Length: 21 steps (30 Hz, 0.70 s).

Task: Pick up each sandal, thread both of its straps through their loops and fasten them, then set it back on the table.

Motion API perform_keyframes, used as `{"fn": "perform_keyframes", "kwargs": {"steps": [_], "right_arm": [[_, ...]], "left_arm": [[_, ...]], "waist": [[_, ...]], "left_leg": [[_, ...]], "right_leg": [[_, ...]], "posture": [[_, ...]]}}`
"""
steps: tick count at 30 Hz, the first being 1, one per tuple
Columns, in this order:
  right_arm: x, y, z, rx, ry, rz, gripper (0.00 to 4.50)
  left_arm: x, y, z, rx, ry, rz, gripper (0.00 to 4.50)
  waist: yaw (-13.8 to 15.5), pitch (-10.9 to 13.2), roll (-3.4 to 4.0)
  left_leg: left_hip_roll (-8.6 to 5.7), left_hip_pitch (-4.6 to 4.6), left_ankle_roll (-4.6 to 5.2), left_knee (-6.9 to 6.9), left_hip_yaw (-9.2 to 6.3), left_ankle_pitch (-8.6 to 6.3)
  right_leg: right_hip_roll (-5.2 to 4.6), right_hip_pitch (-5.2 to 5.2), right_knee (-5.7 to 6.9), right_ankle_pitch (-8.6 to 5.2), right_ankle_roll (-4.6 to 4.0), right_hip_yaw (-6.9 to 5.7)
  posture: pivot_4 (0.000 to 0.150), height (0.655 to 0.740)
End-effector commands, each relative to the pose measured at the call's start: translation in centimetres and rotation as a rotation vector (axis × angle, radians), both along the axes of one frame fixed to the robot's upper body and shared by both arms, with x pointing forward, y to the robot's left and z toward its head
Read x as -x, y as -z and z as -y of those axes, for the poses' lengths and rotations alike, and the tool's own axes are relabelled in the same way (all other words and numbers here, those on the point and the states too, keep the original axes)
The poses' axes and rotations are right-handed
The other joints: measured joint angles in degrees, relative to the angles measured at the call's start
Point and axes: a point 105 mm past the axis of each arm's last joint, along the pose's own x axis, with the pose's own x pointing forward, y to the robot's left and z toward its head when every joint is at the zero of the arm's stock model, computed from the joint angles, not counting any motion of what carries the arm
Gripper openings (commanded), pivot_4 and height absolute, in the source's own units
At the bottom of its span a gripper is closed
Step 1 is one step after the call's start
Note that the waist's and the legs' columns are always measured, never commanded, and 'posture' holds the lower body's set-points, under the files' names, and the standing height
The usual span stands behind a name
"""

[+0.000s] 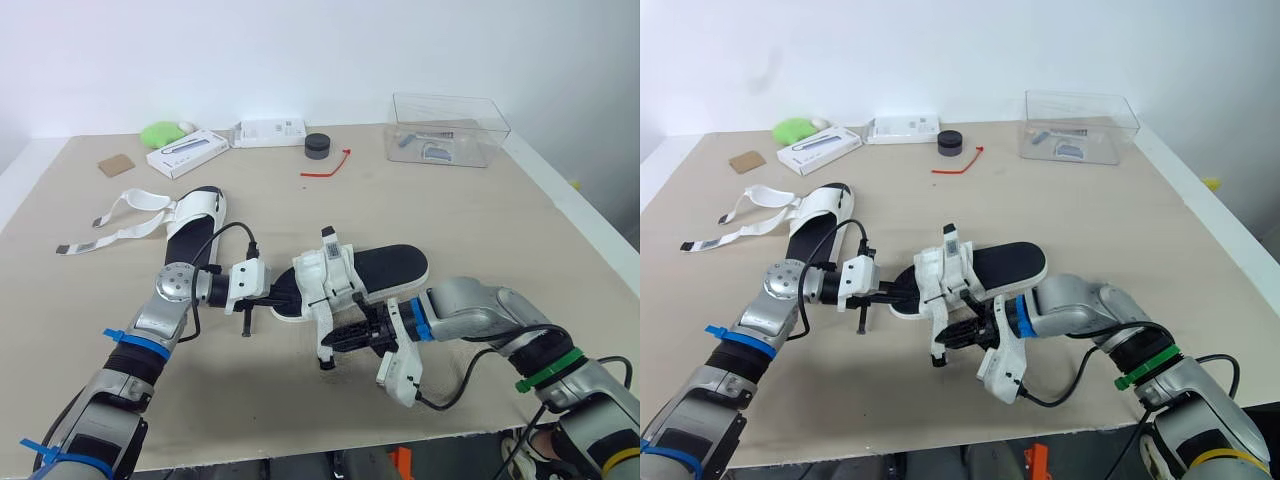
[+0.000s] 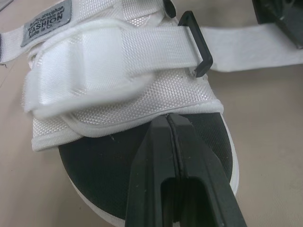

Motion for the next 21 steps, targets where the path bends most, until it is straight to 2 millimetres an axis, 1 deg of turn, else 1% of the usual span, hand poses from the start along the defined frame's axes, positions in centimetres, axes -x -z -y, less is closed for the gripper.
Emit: {"fn": "perform_keyframes", "kwargs": {"steps": [1,4,6,9,12,13,15,19,21], "right_arm": [[0.4,-1.2,-0.6,-0.12,0.053,-0.125,0.05],[1.1,-2.5,-1.1,-0.224,0.119,-0.342,0.05],[1.0,-3.9,-1.7,-0.322,0.2,-0.565,0.05],[-0.1,-6.1,-2.4,-0.451,0.307,-0.814,0.05],[-2.3,-7.5,-2.5,-0.527,0.431,-0.979,0.05],[-2.8,-7.6,-2.4,-0.534,0.466,-1.016,0.05],[-4.5,-7.5,-2.2,-0.537,0.569,-1.061,0.05],[-6.6,-7.1,-1.7,-0.534,0.696,-1.112,0.05],[-7.2,-7.0,-1.7,-0.536,0.726,-1.122,0.05]], "left_arm": [[0.2,1.1,-0.4,-0.05,-0.001,-0.032,0.0],[0.2,1.1,-0.5,-0.053,-0.002,-0.033,0.0],[0.2,1.2,-0.5,-0.056,-0.002,-0.034,0.0],[0.1,1.2,-0.5,-0.057,-0.002,-0.034,0.0],[0.0,1.1,-0.4,-0.056,-0.002,-0.032,0.0],[0.0,1.1,-0.4,-0.055,-0.002,-0.032,0.0],[0.0,1.1,-0.4,-0.054,-0.002,-0.031,0.0],[-0.1,1.1,-0.3,-0.051,-0.004,-0.031,0.0],[-0.1,1.2,-0.3,-0.051,-0.006,-0.031,0.0]], "waist": [[0.01,-0.01,-0.02],[0.01,-0.01,-0.03],[0.0,-0.01,-0.03],[-0.02,-0.02,-0.04],[0.0,-0.04,-0.06],[0.0,-0.03,-0.06],[0.02,-0.03,-0.06],[0.08,-0.04,-0.07],[0.07,-0.04,-0.06]], "left_leg": [[0.0,0.0,0.0,0.0,0.0,0.0],[0.11,0.0,0.02,-0.02,0.0,-0.01],[0.14,0.02,0.02,-0.01,-0.01,-0.01],[0.23,0.08,0.02,0.01,-0.02,-0.01],[0.25,0.09,0.0,0.05,-0.01,0.0],[0.25,0.09,0.0,0.05,0.0,0.0],[0.25,0.08,0.0,0.05,0.01,0.0],[0.25,-0.01,0.0,0.04,0.01,0.0],[0.25,-0.04,0.01,0.04,0.02,-0.01]], "right_leg": [[0.0,0.01,0.0,0.0,0.0,0.0],[0.0,0.0,0.0,0.03,0.06,0.02],[0.01,0.0,0.0,0.06,0.1,0.06],[0.02,0.02,0.02,0.09,0.07,0.14],[0.04,0.02,0.02,0.11,0.05,0.12],[0.04,0.02,0.02,0.11,0.06,0.13],[0.04,-0.01,0.02,0.12,0.06,0.12],[0.07,-0.05,0.01,0.18,0.17,0.04],[0.08,-0.08,0.01,0.19,0.19,0.03]], "posture": [[0.15,0.74],[0.15,0.74],[0.15,0.74],[0.15,0.74],[0.15,0.74],[0.15,0.74],[0.15,0.74],[0.15,0.74],[0.15,0.74]]}}
